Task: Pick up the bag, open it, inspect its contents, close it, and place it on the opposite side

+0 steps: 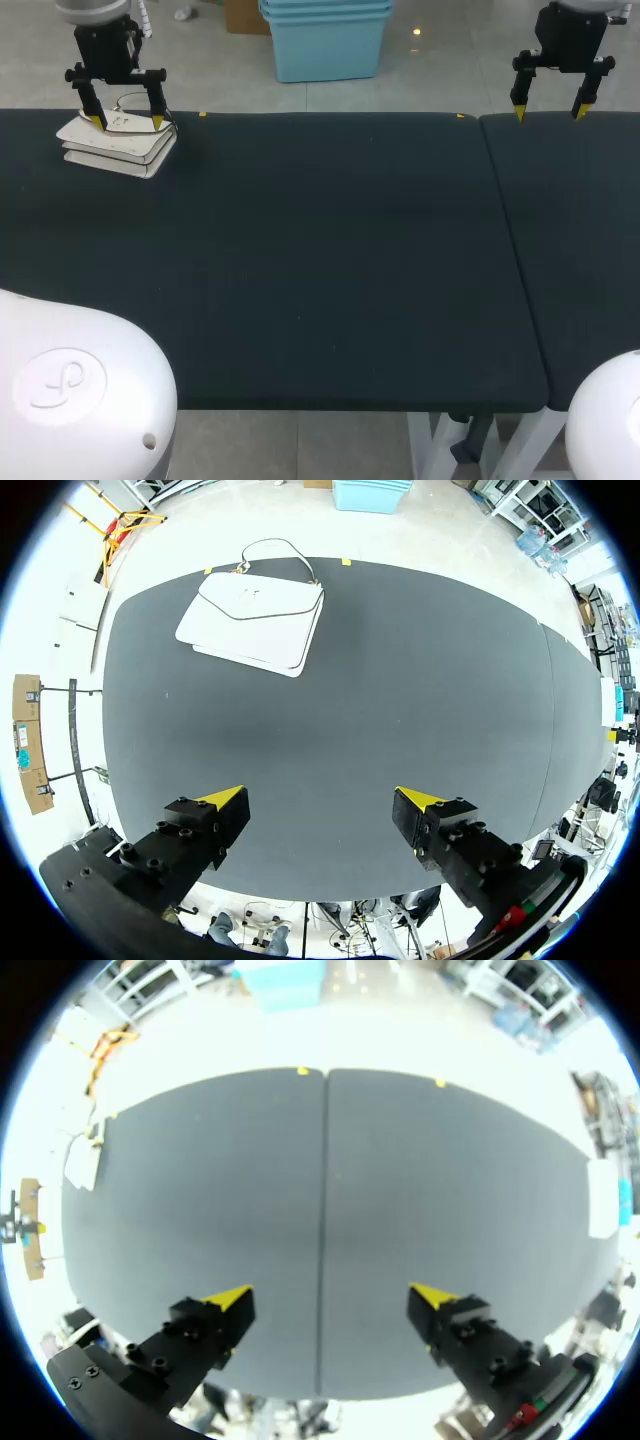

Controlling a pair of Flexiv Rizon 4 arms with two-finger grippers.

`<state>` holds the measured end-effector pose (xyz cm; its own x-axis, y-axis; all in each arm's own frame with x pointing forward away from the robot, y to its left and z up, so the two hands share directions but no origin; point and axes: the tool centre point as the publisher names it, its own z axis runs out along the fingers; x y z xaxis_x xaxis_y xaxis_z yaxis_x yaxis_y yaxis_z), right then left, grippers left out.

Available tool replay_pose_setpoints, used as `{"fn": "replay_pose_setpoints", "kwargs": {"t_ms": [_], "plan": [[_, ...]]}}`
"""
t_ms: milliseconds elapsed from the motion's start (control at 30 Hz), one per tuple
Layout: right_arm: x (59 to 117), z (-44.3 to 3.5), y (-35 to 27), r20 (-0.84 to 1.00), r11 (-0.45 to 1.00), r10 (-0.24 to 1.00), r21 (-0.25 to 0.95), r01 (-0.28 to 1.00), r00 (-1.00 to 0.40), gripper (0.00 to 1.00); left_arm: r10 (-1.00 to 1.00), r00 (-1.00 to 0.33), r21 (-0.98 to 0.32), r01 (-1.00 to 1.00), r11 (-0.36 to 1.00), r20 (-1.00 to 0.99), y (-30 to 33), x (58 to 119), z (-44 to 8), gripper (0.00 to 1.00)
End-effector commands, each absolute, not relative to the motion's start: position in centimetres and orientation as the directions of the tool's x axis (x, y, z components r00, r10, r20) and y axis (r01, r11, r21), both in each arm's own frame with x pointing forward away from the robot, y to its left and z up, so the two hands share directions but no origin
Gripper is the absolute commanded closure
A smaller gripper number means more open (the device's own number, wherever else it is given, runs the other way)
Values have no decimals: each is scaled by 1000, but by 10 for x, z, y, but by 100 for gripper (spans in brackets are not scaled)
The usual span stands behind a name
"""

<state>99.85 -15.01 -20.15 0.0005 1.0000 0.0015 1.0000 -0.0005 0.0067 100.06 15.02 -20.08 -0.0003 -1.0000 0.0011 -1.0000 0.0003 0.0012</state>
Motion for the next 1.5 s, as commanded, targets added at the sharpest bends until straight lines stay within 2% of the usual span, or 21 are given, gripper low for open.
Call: {"fn": "replay_pose_setpoints", "kwargs": {"t_ms": [33,733,800,900,1067,1200,1500], "plan": [[999,-201,-150,0,0,1000,4,1000,0,0,-1000,0,1,-1000,0,1,150,1000,-201,0],[999,-201,-150,0,0,1000,4,1000,0,0,-1000,-13,0,-1000,13,17,150,1002,-200,0],[999,-201,-147,-19,58,998,32,998,-58,0,-998,-47,0,-999,48,39,151,1004,-200,0],[995,-205,-138,8,214,976,86,973,-216,0,-988,-110,-13,-994,109,105,159,1010,-200,0],[984,-221,-119,46,472,872,190,861,-488,0,-943,-237,-34,-971,236,234,190,1022,-203,0],[974,-233,-109,50,604,774,237,761,-631,0,-898,-332,-57,-942,330,287,211,1031,-205,0],[957,-250,-94,20,738,609,351,576,-793,0,-843,-422,-104,-905,412,333,259,1050,-211,0]]}}
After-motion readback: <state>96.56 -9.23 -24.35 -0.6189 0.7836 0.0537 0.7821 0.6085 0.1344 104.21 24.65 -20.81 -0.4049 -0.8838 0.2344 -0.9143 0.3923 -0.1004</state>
